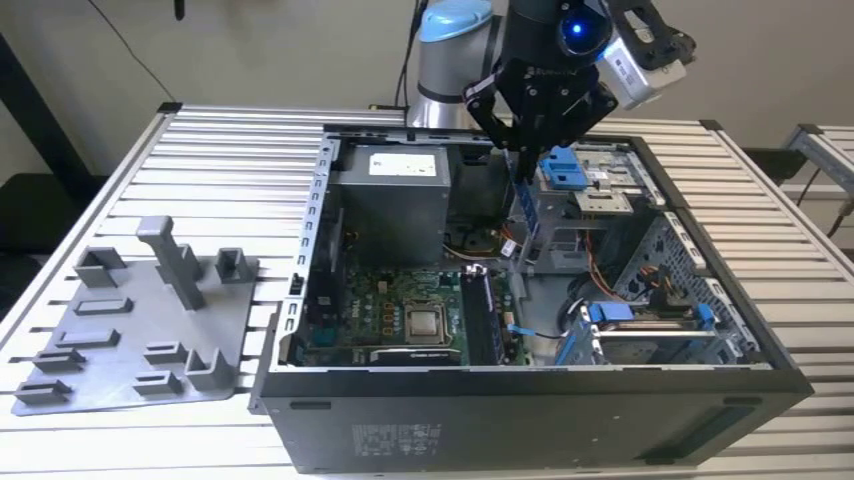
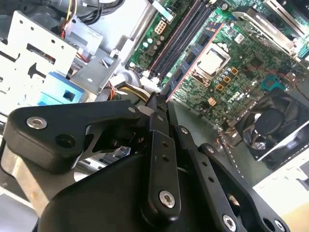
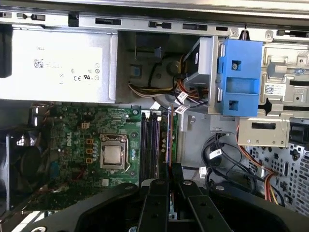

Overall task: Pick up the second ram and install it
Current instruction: 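Insert the second ram into the second slot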

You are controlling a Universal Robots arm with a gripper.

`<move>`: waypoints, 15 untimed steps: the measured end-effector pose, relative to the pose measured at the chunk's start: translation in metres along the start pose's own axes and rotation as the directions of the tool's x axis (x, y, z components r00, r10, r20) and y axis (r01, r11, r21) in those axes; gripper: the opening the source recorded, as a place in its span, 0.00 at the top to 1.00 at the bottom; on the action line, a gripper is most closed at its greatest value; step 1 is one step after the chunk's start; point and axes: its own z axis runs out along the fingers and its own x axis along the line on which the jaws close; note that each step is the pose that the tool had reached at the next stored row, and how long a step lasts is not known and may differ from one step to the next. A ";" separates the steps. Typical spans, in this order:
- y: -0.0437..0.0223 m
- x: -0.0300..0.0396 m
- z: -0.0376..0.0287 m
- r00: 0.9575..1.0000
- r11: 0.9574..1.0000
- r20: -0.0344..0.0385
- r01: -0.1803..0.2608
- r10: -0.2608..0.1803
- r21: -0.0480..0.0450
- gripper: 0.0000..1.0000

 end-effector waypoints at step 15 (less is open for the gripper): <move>-0.0089 -0.0046 0.0085 1.000 1.000 -0.024 -0.002 0.002 -0.013 0.86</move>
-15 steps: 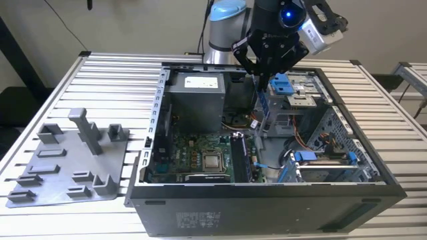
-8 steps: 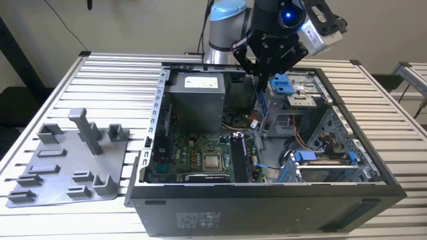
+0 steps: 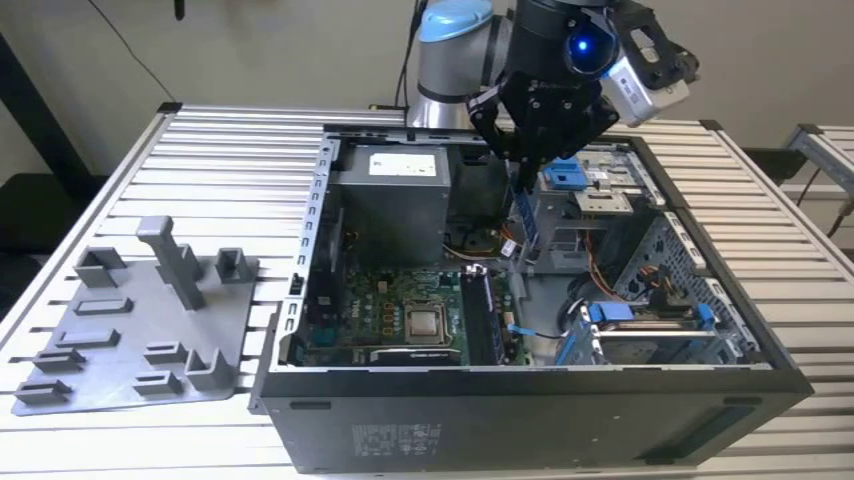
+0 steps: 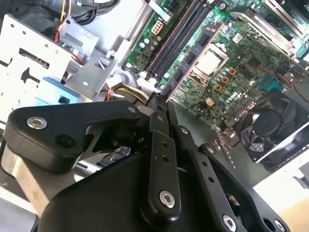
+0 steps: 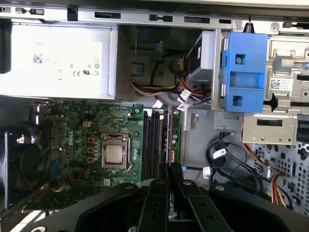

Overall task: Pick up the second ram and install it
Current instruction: 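Insert the second ram into the second slot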

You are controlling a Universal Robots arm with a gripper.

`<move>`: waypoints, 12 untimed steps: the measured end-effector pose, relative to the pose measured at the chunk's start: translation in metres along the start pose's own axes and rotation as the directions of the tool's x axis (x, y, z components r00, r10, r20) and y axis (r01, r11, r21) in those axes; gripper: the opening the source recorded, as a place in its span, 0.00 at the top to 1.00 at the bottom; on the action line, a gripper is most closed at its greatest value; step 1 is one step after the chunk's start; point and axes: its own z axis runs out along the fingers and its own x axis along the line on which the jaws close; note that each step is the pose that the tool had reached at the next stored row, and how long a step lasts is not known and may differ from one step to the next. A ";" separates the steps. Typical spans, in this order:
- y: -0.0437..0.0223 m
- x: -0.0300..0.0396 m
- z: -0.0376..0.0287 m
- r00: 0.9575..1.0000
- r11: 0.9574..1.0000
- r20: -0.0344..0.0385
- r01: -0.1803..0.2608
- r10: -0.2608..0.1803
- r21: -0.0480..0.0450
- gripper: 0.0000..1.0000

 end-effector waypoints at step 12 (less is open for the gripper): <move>-0.0114 -0.0007 0.0116 1.000 1.000 0.000 -0.025 0.025 -0.004 0.86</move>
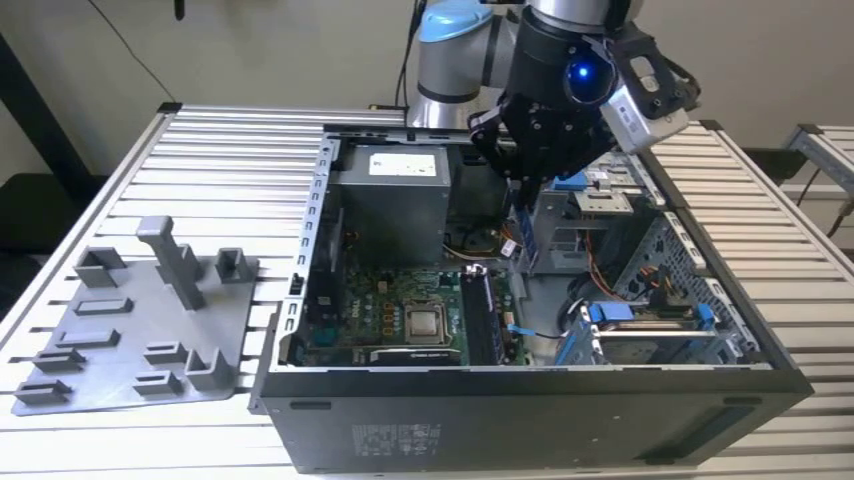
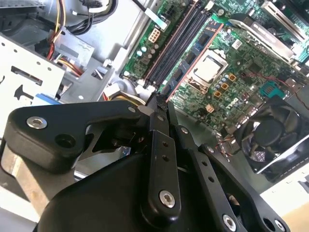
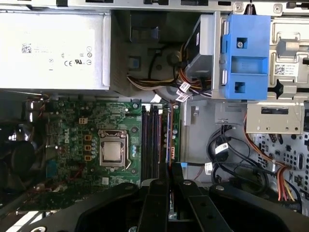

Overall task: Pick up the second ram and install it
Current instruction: 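Insert the second ram into the second slot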

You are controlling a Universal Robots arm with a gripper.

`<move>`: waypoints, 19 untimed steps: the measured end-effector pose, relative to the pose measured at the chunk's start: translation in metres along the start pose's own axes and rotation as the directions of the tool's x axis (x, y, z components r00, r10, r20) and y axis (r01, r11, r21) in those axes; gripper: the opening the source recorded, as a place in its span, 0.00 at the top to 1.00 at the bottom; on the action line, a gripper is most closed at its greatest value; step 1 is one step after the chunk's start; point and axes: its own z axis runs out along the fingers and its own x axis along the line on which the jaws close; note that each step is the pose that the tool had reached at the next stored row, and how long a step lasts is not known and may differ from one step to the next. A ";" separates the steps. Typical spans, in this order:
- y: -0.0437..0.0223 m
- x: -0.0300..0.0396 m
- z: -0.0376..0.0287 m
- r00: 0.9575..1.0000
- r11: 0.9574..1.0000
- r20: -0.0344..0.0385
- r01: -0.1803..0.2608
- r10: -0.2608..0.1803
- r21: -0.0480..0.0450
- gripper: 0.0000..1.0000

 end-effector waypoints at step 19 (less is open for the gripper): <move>-0.0010 0.0009 0.0175 1.000 1.000 0.000 -0.005 0.005 0.000 0.86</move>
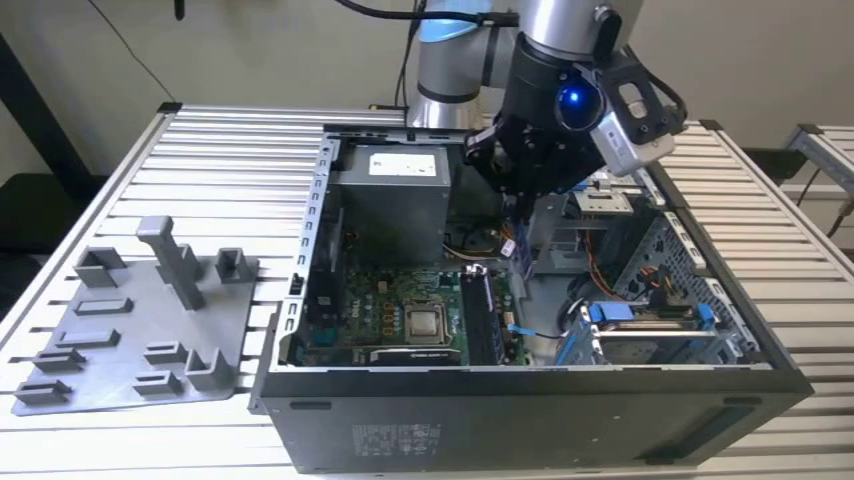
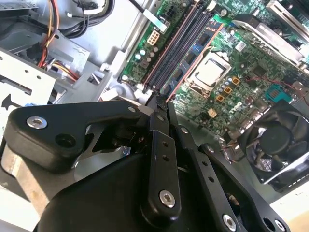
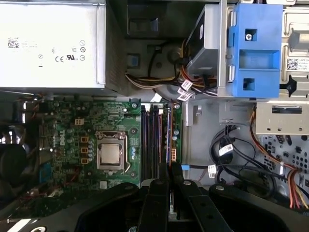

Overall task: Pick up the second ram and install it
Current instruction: 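Insert the second ram into the second slot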

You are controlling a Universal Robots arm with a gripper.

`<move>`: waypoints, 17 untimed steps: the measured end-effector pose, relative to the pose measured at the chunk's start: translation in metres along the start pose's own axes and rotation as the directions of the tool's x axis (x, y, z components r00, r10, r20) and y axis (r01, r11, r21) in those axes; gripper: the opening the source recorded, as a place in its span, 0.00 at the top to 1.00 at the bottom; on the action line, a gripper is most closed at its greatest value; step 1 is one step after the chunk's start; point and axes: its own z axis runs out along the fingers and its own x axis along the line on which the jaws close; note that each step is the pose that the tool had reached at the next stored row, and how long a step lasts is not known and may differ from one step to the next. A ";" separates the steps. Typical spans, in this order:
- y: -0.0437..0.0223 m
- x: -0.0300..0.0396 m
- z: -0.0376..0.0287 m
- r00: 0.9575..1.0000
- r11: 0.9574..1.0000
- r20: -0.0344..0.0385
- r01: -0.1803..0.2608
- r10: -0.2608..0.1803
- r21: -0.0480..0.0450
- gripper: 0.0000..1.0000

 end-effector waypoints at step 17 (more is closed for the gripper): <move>-0.0010 0.0084 0.0210 1.000 1.000 0.000 0.000 0.000 0.000 0.86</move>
